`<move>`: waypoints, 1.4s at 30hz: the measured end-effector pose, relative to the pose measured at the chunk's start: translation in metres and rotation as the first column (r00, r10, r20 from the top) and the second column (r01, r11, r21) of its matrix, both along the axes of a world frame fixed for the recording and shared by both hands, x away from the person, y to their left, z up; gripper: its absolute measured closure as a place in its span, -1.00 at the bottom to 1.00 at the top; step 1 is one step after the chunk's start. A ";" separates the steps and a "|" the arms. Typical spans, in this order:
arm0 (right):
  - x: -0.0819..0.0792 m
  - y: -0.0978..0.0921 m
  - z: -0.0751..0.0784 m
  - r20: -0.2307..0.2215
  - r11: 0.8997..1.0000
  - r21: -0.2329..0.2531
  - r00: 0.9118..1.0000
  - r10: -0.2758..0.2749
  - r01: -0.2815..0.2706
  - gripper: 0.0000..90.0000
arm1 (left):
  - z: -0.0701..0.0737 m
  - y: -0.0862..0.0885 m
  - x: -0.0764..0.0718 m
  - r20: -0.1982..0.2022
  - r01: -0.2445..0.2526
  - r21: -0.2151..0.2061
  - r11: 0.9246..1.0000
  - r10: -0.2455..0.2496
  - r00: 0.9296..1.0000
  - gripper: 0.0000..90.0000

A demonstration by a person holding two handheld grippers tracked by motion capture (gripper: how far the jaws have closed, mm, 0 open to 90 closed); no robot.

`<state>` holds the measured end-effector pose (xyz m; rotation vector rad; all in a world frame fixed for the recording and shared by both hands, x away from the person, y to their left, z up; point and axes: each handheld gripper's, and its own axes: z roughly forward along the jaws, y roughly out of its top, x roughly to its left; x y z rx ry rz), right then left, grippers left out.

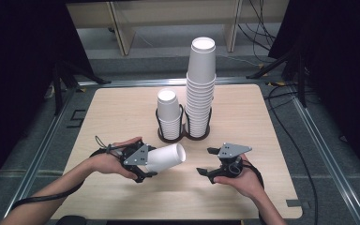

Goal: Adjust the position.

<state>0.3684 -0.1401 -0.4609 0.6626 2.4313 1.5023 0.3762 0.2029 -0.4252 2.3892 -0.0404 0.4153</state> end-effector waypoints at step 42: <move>0.004 0.015 0.001 -0.019 0.982 -0.083 0.986 0.166 -0.167 -0.69 | 0.006 0.000 -0.003 -0.017 0.059 0.100 0.993 -0.058 0.998 -0.60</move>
